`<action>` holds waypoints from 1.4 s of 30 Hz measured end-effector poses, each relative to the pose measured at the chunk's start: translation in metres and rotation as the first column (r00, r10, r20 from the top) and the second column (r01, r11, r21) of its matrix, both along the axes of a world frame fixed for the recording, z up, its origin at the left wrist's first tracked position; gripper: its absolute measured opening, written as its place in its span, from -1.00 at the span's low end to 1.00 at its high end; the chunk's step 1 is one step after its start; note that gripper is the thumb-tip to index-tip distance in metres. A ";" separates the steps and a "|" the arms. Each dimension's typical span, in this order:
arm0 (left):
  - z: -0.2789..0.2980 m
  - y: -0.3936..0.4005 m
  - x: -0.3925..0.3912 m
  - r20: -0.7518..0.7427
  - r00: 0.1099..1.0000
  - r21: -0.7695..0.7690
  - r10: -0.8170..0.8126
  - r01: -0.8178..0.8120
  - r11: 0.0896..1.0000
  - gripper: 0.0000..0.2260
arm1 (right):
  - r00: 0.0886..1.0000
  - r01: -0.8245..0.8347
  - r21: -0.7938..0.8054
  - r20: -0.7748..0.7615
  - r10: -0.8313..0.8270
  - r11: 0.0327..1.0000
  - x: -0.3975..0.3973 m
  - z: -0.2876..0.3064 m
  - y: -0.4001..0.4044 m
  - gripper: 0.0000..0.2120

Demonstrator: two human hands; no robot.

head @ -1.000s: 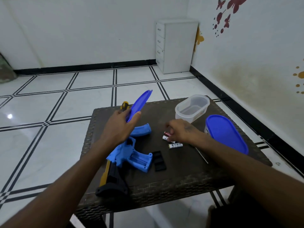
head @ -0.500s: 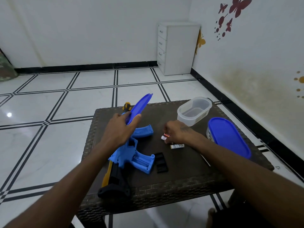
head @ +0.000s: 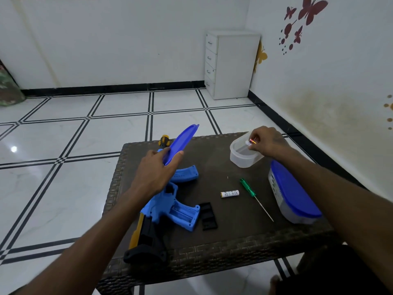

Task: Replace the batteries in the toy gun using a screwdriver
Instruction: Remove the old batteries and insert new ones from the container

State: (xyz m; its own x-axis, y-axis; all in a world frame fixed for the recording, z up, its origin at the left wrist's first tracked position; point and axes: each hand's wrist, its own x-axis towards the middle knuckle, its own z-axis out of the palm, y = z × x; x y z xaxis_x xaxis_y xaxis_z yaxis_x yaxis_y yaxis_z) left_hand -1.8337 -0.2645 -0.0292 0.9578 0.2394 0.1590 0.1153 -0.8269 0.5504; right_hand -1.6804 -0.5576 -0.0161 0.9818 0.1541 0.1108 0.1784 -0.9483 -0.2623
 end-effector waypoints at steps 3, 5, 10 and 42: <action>-0.002 0.000 -0.001 0.001 1.000 0.016 -0.005 0.005 1.000 -0.37 | 1.000 -0.001 -0.018 0.006 0.001 1.000 0.006 -0.006 -0.006 -0.69; -0.002 -0.001 -0.001 -0.004 1.000 0.024 -0.008 0.008 1.000 -0.38 | 1.000 0.009 0.028 0.005 -0.009 1.000 0.009 -0.006 -0.006 -0.64; -0.001 -0.007 0.003 -0.020 1.000 -0.002 -0.021 0.021 1.000 -0.40 | 0.993 -0.068 0.130 0.109 0.054 0.989 -0.011 0.001 0.001 -0.78; -0.021 -0.055 0.050 0.027 0.996 -0.030 -0.080 0.080 0.996 -0.35 | 0.984 -0.166 0.034 0.065 0.163 0.986 0.000 -0.001 -0.027 -0.82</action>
State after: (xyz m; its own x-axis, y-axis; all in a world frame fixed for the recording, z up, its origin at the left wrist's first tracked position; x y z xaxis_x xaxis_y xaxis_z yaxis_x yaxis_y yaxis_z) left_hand -1.7834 -0.3200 -0.0501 0.9697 0.1675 0.1776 0.0349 -0.8151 0.5782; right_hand -1.6807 -0.5850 -0.0171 0.9344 0.3074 0.1797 0.3484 -0.8938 -0.2825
